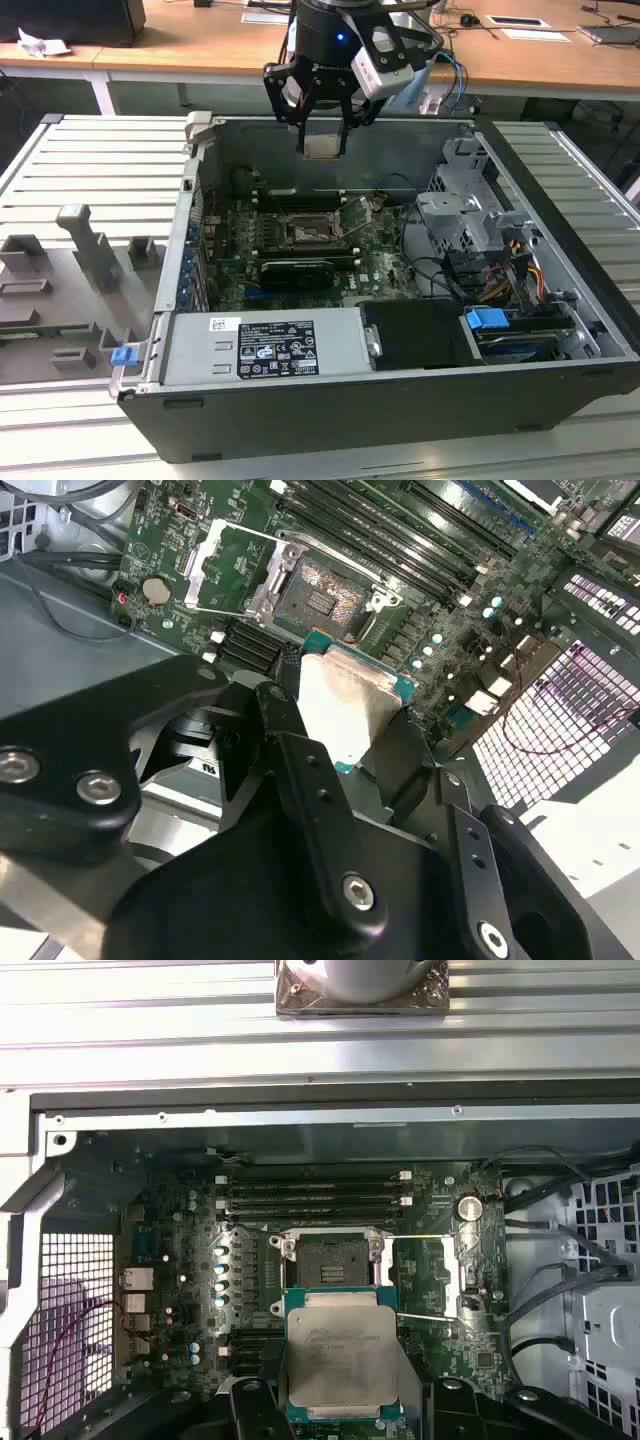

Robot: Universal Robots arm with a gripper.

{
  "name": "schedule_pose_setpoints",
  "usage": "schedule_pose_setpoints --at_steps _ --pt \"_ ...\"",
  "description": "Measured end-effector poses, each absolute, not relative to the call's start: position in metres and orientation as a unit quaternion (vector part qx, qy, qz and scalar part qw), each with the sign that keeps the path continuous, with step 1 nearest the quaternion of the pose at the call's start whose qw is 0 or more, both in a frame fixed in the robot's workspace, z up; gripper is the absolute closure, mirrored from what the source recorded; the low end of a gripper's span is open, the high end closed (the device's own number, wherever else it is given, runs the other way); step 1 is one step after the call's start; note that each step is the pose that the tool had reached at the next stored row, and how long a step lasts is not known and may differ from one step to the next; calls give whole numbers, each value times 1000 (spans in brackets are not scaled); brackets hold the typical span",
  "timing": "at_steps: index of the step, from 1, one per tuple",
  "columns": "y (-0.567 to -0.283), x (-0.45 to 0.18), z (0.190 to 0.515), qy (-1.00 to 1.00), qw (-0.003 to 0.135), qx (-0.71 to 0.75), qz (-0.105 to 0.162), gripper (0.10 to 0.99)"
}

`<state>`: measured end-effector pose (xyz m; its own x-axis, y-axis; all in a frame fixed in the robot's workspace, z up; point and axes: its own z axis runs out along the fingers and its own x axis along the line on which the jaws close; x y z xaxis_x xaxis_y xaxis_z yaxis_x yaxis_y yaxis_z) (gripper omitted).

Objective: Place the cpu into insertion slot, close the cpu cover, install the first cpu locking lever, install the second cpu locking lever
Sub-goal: 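Place the cpu into insertion slot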

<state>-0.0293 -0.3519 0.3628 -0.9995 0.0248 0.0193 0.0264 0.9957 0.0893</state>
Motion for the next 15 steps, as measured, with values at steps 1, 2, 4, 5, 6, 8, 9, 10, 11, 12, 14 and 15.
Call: schedule_pose_setpoints --at_steps 1,2,4,5,6,8,9,10,11,12,14,15 --pt "-352 -29 363 -999 9 -13 -45 557" --pt "-352 -29 363 -999 9 -19 -45 557" --pt "-352 -29 360 -999 9 -21 -44 557" --pt "-352 -29 360 -999 9 -21 -44 557" --pt "-352 -29 360 -999 9 -21 -44 557" --pt "-352 -29 360 -999 9 -21 -44 557" --pt "-352 -29 360 -999 9 -22 -44 557" --pt "-352 -29 360 -999 9 -22 -44 557" --pt "-352 -29 360 -999 9 -23 -44 557" --pt "-352 -29 360 -999 9 -25 -44 557" --pt "-352 -29 359 -999 8 -29 -44 557" --pt "-352 -29 359 -998 8 -31 -44 557"
